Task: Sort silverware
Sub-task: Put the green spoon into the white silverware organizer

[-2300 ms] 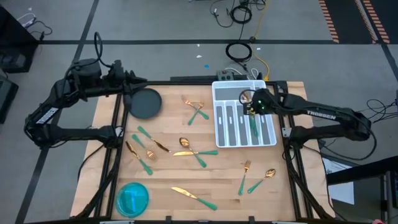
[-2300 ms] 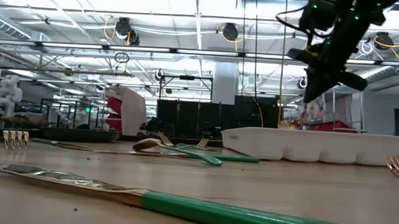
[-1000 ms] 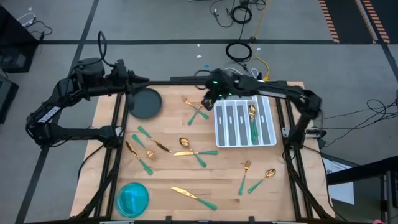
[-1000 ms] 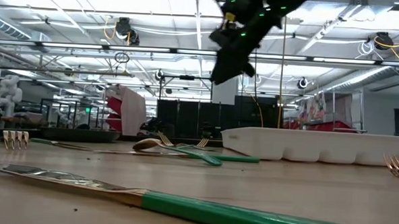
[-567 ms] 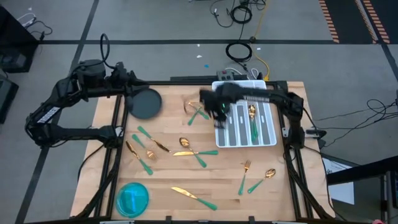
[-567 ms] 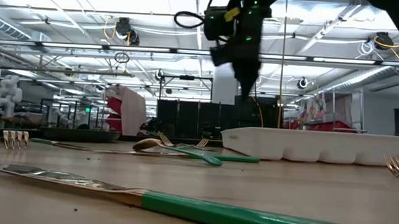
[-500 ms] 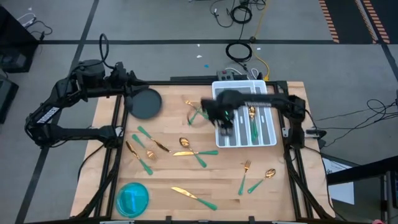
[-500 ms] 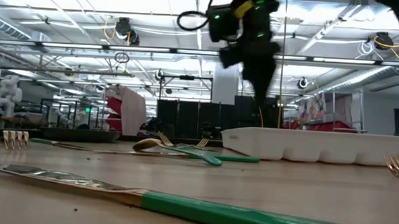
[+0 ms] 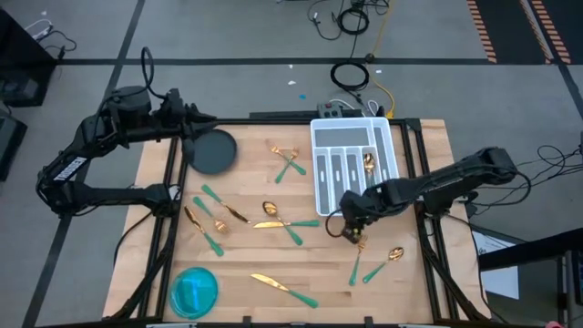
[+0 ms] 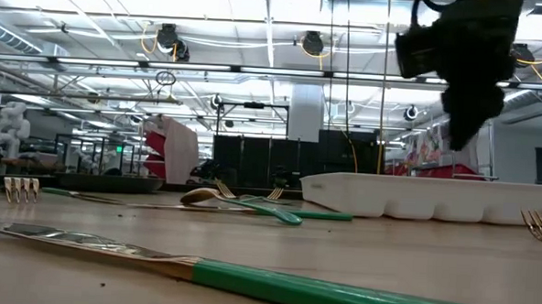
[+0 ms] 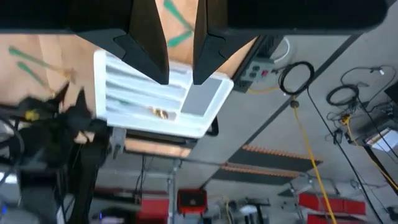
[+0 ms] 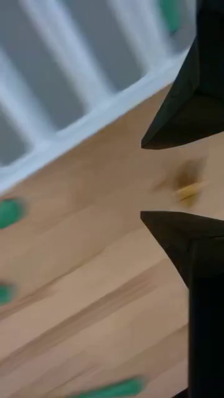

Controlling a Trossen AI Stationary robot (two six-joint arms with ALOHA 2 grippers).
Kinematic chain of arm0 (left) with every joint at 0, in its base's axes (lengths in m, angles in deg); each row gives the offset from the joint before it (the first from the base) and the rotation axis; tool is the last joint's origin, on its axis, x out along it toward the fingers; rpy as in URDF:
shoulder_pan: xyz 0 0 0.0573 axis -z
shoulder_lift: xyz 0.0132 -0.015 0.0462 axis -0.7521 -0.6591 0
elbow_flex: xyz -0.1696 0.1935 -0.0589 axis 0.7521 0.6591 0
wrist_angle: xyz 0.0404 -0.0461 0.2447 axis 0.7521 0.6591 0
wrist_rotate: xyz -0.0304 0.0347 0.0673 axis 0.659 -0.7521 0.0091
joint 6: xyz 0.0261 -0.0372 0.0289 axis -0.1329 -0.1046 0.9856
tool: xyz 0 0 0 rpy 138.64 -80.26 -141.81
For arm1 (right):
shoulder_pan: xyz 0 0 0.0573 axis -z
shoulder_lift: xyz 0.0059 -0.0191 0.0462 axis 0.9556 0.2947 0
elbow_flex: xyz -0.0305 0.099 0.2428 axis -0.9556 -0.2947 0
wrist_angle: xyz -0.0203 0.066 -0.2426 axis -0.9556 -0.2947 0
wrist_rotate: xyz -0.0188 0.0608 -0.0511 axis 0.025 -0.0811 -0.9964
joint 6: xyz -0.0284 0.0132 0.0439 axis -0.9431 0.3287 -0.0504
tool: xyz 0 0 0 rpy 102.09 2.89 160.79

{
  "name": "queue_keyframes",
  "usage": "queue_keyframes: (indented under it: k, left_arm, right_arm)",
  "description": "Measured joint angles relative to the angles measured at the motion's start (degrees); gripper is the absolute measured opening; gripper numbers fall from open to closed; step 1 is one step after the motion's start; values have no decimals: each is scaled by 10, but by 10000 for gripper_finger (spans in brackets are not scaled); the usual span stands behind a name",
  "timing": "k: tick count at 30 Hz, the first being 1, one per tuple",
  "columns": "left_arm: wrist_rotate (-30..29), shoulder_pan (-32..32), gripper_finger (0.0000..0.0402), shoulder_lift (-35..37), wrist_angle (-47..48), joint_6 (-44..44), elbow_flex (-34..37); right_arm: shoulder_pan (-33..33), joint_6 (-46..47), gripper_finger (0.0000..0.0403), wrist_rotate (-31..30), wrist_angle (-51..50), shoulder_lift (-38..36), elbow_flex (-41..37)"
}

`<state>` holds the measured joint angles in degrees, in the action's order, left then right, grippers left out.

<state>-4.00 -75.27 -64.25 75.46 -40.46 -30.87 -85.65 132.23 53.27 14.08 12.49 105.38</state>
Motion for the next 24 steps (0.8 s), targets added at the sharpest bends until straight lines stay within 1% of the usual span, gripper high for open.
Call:
queue_keyframes:
  k: [2, 4, 8, 13, 17, 20, 24]
  left_arm:
    - [0, 0, 82, 0, -12, -7, 0]
    - [0, 0, 82, 0, -26, -14, 0]
    - [0, 0, 82, 0, -34, -18, 0]
    - [0, 0, 82, 1, -33, -33, 0]
    - [8, 0, 82, 5, -31, -33, 0]
    - [9, 0, 82, 9, -31, -32, 0]
    - [11, 0, 82, 13, -31, -31, 0]
  right_arm:
    - [4, 8, 175, -26, 54, 12, -4]
    - [18, -10, 179, -44, 94, 38, 4]
    - [55, -73, 180, -57, 153, 116, 62]
    - [79, -149, 180, -58, 157, 238, 188]
    - [86, -175, 180, -59, 156, 313, 279]
    - [89, -181, 180, -61, 155, 355, 321]
    - [90, -177, 180, -59, 155, 395, 340]
